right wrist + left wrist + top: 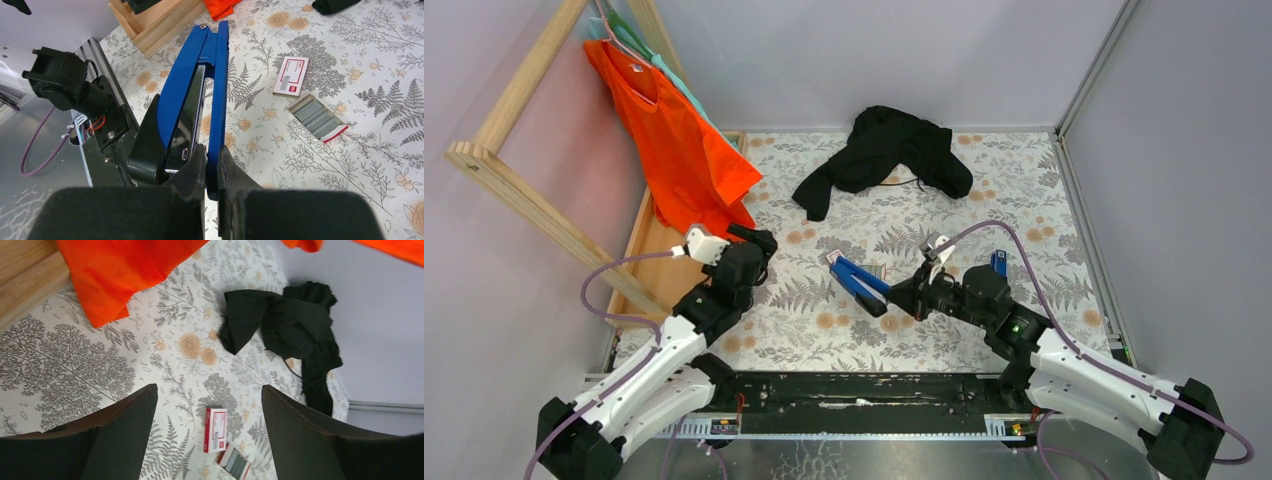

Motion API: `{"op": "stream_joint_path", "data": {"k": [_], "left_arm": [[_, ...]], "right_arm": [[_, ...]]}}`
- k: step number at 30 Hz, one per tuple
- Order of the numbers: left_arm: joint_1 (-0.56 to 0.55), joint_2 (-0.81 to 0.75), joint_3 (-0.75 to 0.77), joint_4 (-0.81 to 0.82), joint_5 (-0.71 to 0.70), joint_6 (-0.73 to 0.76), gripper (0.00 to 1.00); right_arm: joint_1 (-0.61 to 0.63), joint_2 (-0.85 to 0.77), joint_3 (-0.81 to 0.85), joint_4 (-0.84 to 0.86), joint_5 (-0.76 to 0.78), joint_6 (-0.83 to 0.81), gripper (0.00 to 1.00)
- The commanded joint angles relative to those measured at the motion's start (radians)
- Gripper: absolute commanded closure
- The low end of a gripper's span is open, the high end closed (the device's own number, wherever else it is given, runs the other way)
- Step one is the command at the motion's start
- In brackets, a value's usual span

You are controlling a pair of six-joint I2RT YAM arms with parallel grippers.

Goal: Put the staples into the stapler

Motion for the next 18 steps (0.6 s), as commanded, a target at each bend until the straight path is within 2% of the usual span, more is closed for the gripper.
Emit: {"op": "stream_joint_path", "data": {"k": [1,4,9,14,18], "left_arm": [[0.047,0.046,0.015,0.065,0.110,0.059,0.14],[0.047,0.066,0.046,0.103,0.219,0.164,0.08],[-0.013,0.148,0.106,0.167,0.410,0.338,0.06],[-0.177,0.201,0.115,0.304,0.443,0.538,0.04],[-0.258,0.215,0.072,0.476,0.474,0.715,0.04]], "right_arm": [[-0.010,0.015,0.120,0.051,0.048,0.027,1.00],[-0.010,0.050,0.158,-0.018,0.172,0.033,1.00],[-0.011,0.159,0.250,-0.116,0.269,0.073,1.00],[-0.013,0.253,0.348,-0.255,0.310,0.111,1.00],[-0.036,0.283,0.419,-0.386,0.318,0.133,1.00]]}}
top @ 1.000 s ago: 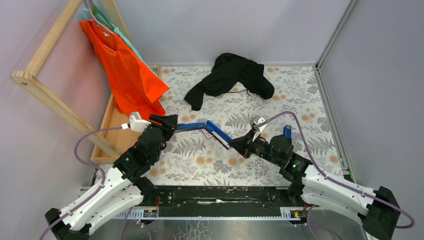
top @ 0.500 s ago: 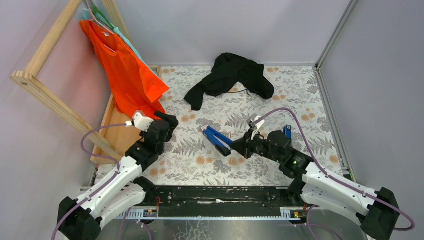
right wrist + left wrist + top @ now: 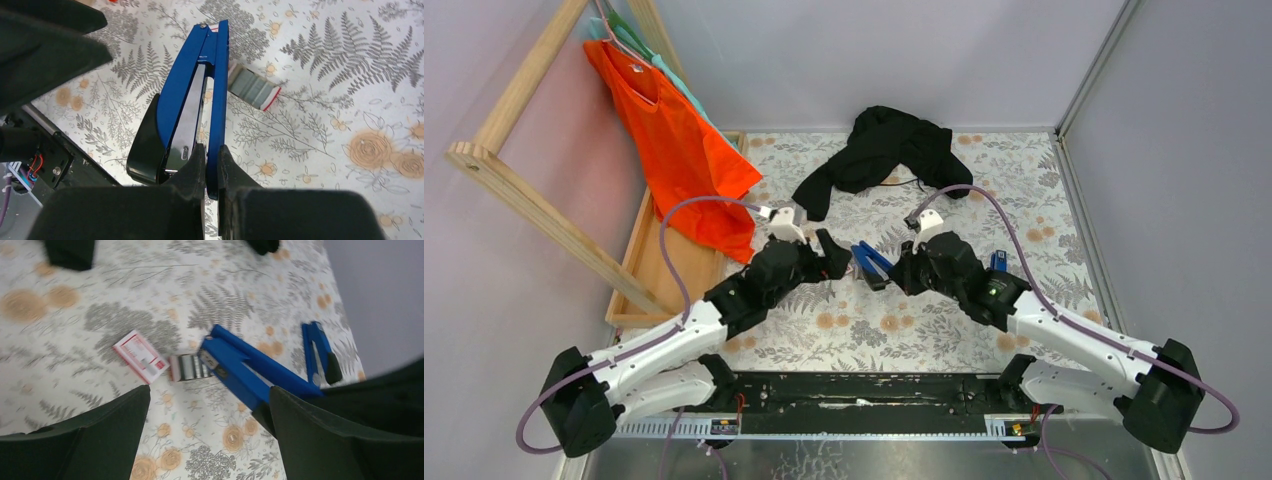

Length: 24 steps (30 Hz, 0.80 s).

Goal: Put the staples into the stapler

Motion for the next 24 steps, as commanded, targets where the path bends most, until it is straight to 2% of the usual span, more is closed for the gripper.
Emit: {"op": "stream_joint_path", "data": {"k": [1,5,10,16,24], "left_arm": [[-0.075,0.003,-0.038,0.320,0.062,0.299,0.04],[-0.114,0.005,-0.126,0.564,0.172,0.477,0.04],[-0.144,0.068,-0.184,0.748,0.340,0.731,0.05],[-0.200,0.132,-0.207,0.830,0.433,1.002,0.05],[-0.276,0.223,-0.179,0.877,0.418,1.283,0.09]], "right_arm": [[-0.036,0.001,0.134,-0.079,0.034,0.052,1.00],[-0.079,0.022,0.194,-0.177,-0.013,0.067,1.00],[-0.122,0.044,0.233,-0.231,-0.097,0.093,1.00],[-0.134,0.052,0.251,-0.263,-0.143,0.095,1.00],[-0.137,0.056,0.251,-0.270,-0.188,0.102,1.00]]}}
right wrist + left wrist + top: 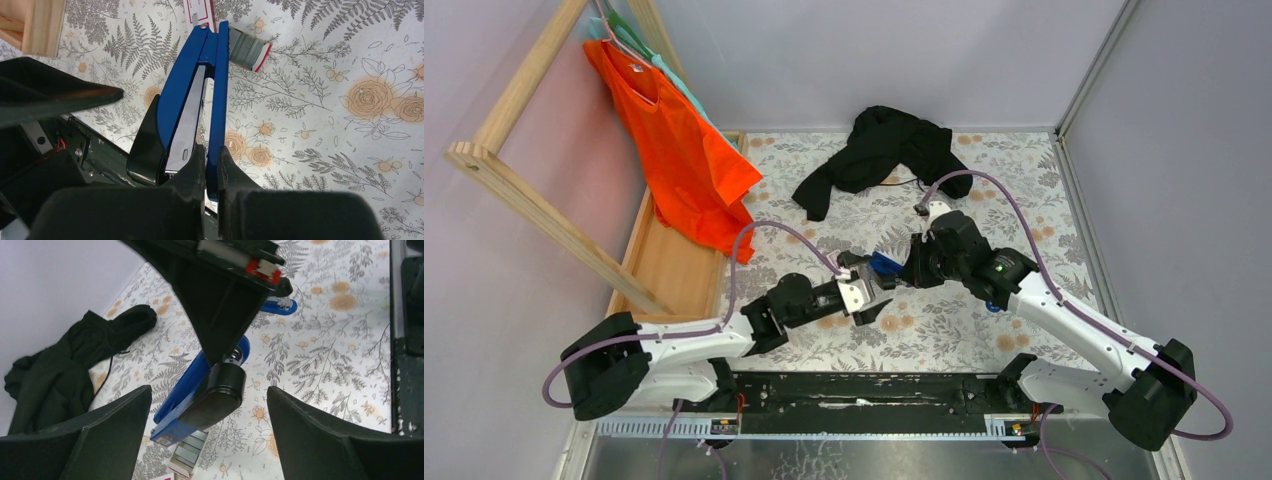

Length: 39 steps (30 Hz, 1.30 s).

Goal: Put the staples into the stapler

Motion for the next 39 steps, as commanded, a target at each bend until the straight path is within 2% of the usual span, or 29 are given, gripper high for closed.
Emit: {"op": "stream_joint_path", "data": {"k": [1,6,12,18,22,27,31,34,39], "left_arm": [[-0.043,0.052,0.027,0.096,0.008,0.230,0.11],[-0.059,0.094,0.048,0.095,0.005,0.296,0.24],[-0.064,0.115,0.059,0.110,0.012,0.313,0.46],[-0.063,0.125,0.059,0.106,0.003,0.312,0.77],[-0.054,0.079,0.023,0.096,0.007,0.295,0.98],[0.006,-0.003,-0.038,0.109,0.025,0.253,1.00],[0.096,-0.097,-0.134,0.195,0.062,0.140,1.00],[0.171,-0.156,-0.211,0.294,0.092,0.055,1.00],[0.302,-0.175,-0.352,0.562,0.115,-0.110,0.99]], "right_arm": [[-0.009,-0.013,0.070,0.062,-0.055,0.021,1.00],[-0.012,-0.019,0.070,0.058,-0.072,0.022,1.00],[-0.017,-0.018,0.061,0.063,-0.096,0.020,1.00],[-0.031,-0.018,0.055,0.059,-0.142,0.001,1.00],[-0.094,-0.040,0.053,0.030,-0.215,-0.055,1.00],[-0.198,-0.063,0.059,-0.012,-0.334,-0.103,1.00],[-0.246,-0.103,0.058,-0.024,-0.359,-0.104,1.00],[-0.291,-0.135,0.058,-0.024,-0.405,-0.103,1.00],[-0.380,-0.147,0.077,-0.007,-0.568,-0.075,1.00]]}}
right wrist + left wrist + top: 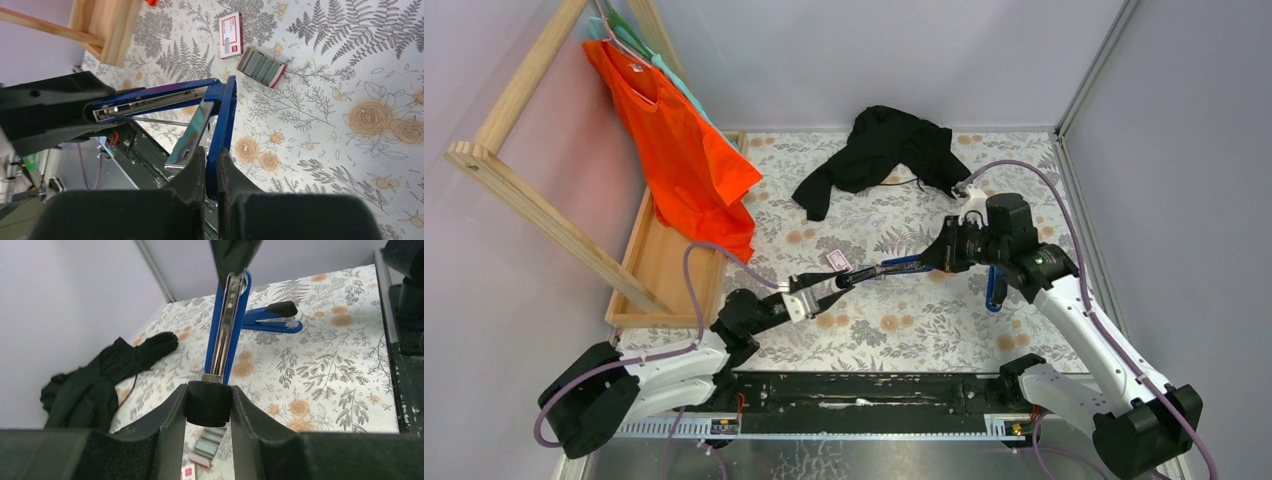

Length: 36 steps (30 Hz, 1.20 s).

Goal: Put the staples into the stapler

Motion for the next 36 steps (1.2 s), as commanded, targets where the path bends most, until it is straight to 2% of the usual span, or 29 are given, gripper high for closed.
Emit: {"op": "stream_joint_path", "data": {"k": [1,6,10,15,19,28,32,36], "left_arm": [[0.150,0.007,-0.125,0.348,-0.120,-0.195,0.99],[0.202,0.122,-0.200,0.586,-0.156,-0.294,0.98],[0.208,0.180,-0.211,0.609,-0.222,-0.335,0.96],[0.210,0.202,-0.218,0.610,-0.320,-0.390,0.81],[0.209,0.220,-0.222,0.609,-0.414,-0.444,0.65],[0.210,0.292,-0.181,0.604,-0.381,-0.515,0.35],[0.211,0.313,-0.161,0.604,-0.369,-0.544,0.25],[0.210,0.265,-0.168,0.593,-0.382,-0.582,0.13]], "right_arm": [[-0.087,-0.041,0.084,0.019,-0.202,0.039,1.00],[-0.156,-0.018,0.135,0.022,-0.322,0.066,1.00],[-0.171,-0.016,0.200,0.000,-0.326,0.064,1.00],[-0.183,-0.015,0.261,0.017,-0.376,0.100,1.00],[-0.186,-0.016,0.299,0.076,-0.433,0.162,1.00],[-0.188,-0.020,0.324,0.179,-0.483,0.265,1.00],[-0.188,-0.018,0.334,0.162,-0.463,0.251,1.00],[-0.188,-0.021,0.325,0.115,-0.381,0.205,1.00]]}}
